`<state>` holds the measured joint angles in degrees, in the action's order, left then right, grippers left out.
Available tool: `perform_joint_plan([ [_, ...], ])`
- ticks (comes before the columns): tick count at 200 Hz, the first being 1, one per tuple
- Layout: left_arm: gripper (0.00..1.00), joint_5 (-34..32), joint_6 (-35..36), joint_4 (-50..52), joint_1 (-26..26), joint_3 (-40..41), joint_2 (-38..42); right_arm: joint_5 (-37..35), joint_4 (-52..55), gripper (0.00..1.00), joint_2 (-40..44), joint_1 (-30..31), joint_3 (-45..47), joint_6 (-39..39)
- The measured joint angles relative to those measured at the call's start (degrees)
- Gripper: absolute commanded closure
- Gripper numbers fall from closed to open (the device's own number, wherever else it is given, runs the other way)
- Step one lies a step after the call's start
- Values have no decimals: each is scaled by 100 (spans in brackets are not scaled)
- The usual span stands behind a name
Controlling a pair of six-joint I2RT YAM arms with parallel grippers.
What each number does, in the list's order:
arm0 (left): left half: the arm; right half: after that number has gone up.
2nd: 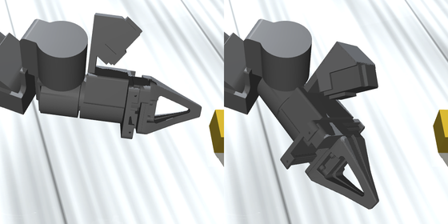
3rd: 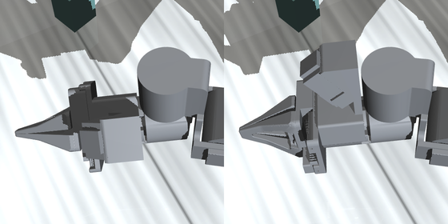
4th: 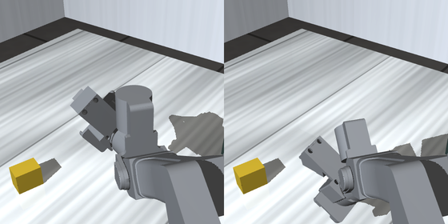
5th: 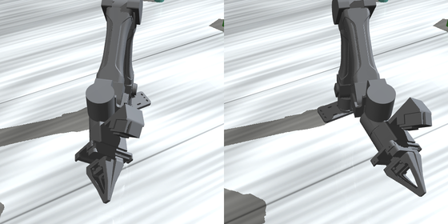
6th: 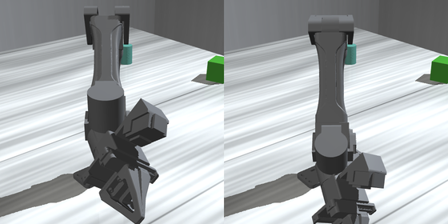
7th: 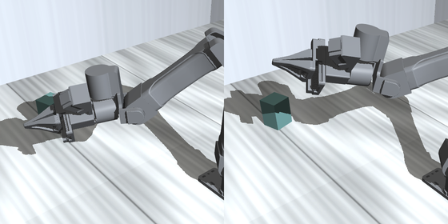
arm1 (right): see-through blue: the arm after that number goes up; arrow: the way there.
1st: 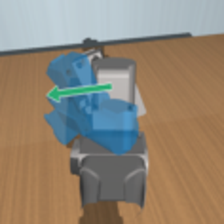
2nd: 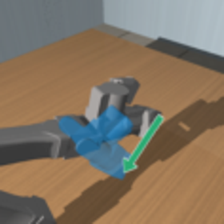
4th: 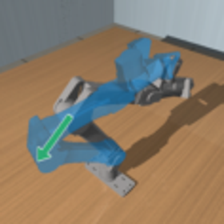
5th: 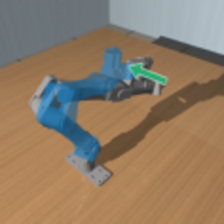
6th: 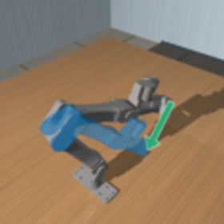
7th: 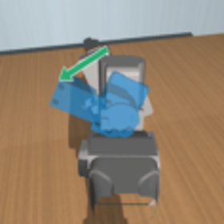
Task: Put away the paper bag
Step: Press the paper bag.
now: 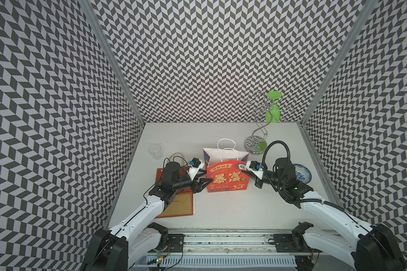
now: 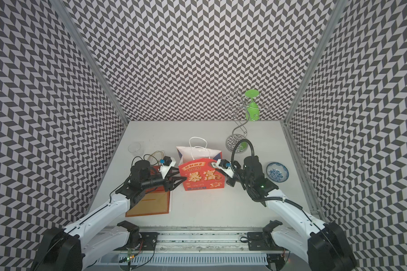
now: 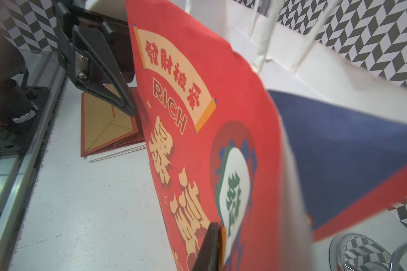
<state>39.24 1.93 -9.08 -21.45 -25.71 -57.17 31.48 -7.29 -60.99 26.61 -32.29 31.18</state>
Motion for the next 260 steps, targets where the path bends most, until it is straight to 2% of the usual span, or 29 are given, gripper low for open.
perform_joint_plan([
  [14, 27, -415, -315, -181, -138, 136, 240, 2, 31, 90, -90, -39, -101, 122],
  [47, 22, -1394, -1043, -717, -673, 634, 739, 138, 221, 91, -321, -212, -337, 356],
  [111, 13, -2660, -1875, -1556, -1268, 1132, 581, 782, 949, 88, -809, -765, -981, 1067],
  [151, 12, -2804, -1978, -2426, -1355, 1679, -164, 988, 1226, 76, -940, -848, -1141, 1314],
  [197, 15, -2767, -1744, -3532, -1355, 1810, -1062, 1064, 1340, 77, -999, -848, -1141, 1432],
  [260, 23, -2531, -1469, -4459, -1263, 1792, -1633, 1145, 1388, 80, -1095, -848, -1143, 1626],
])
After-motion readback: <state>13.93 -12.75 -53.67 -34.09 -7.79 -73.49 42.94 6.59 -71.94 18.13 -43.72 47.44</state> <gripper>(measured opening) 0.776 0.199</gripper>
